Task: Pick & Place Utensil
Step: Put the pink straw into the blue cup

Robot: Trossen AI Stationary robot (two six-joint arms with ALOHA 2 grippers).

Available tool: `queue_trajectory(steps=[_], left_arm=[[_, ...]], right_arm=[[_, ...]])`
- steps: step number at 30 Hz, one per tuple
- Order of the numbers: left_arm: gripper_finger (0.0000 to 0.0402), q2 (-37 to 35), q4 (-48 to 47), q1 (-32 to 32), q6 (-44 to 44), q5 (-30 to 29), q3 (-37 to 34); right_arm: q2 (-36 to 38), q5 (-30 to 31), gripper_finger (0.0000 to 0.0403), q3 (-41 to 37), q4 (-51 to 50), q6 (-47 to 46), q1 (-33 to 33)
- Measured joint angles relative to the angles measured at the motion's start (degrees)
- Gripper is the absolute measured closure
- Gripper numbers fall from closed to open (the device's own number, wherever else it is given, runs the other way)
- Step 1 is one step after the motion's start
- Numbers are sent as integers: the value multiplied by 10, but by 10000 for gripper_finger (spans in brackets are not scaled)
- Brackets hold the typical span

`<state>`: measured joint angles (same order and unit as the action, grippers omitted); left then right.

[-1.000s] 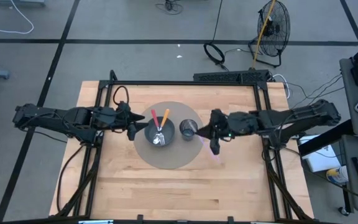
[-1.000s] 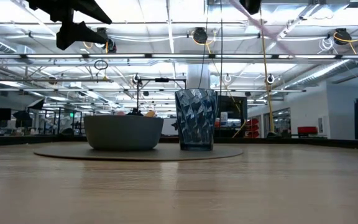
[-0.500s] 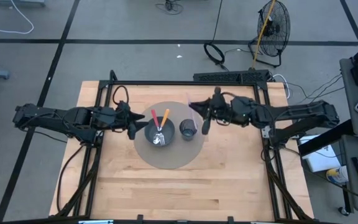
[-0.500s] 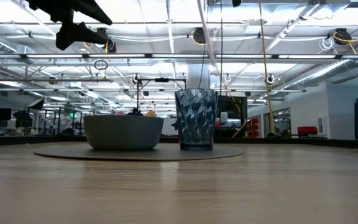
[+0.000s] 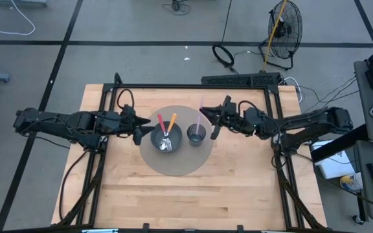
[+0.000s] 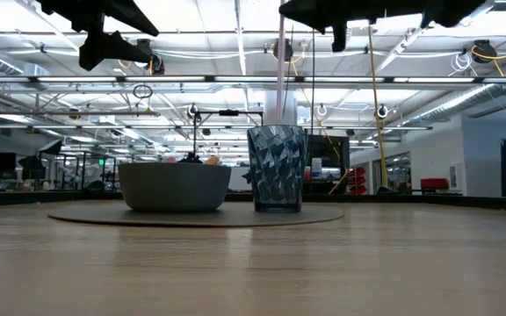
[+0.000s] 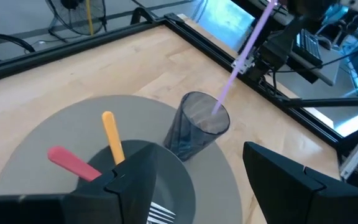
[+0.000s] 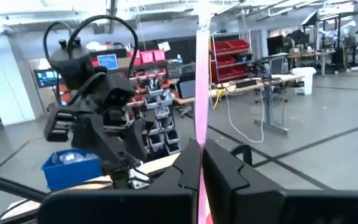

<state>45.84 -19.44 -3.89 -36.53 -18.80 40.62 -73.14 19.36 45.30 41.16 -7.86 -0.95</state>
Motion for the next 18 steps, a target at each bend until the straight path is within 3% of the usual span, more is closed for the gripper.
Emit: queue_trajectory(steps=[6, 18], left_arm=[[158, 0, 0, 0, 2, -12, 0], [158, 0, 0, 1, 0, -13, 0]], right_arm=[[-1, 2, 401, -40, 40, 2, -2], [-1, 0, 401, -41, 36, 15, -17]])
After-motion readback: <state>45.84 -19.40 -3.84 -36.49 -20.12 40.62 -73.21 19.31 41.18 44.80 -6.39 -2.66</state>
